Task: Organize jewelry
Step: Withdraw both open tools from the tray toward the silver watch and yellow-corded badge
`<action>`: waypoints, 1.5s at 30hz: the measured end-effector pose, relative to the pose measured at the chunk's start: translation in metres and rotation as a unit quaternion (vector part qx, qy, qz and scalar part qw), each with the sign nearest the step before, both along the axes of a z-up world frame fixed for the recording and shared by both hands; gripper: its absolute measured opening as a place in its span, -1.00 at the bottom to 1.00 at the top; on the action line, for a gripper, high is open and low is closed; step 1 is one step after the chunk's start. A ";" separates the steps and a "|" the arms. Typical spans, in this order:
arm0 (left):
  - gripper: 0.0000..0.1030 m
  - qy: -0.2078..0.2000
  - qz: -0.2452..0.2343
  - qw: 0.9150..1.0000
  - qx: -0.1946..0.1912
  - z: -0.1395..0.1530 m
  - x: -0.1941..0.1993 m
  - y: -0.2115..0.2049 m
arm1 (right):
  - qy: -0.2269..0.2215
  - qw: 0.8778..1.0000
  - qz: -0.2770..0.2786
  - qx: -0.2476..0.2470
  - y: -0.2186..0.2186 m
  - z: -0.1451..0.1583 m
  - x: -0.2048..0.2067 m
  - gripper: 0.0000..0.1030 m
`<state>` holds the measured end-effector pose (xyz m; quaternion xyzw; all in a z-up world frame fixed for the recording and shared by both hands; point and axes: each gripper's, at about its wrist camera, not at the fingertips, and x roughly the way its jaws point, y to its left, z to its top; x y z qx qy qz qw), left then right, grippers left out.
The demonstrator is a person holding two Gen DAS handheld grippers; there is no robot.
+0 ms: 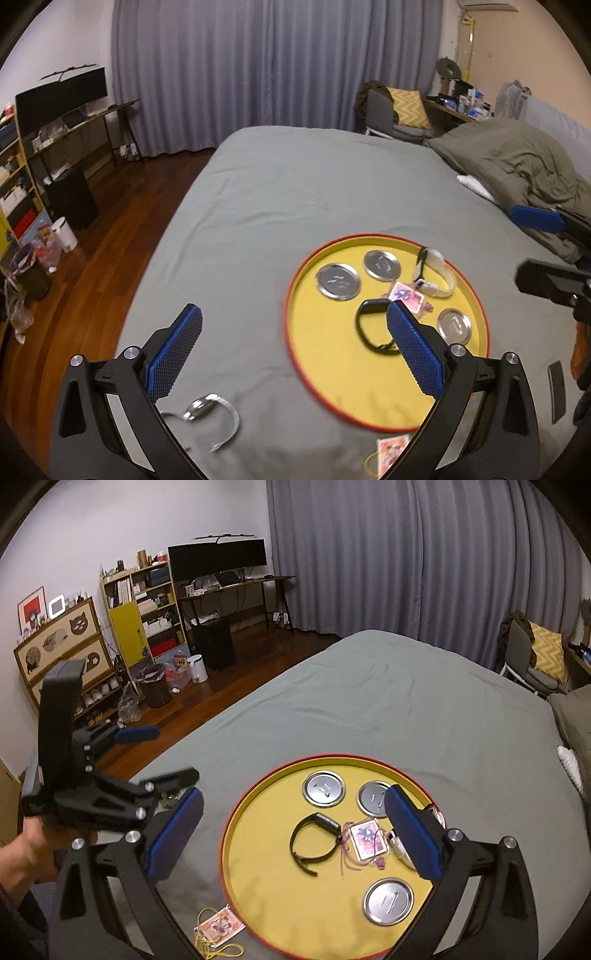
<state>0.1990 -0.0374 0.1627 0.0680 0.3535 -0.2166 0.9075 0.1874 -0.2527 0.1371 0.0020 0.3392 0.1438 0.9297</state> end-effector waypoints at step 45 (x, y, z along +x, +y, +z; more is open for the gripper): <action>0.90 0.072 0.014 0.995 0.065 -0.113 0.013 0.113 | 0.167 0.981 -0.086 0.051 0.101 -0.133 -0.080 0.83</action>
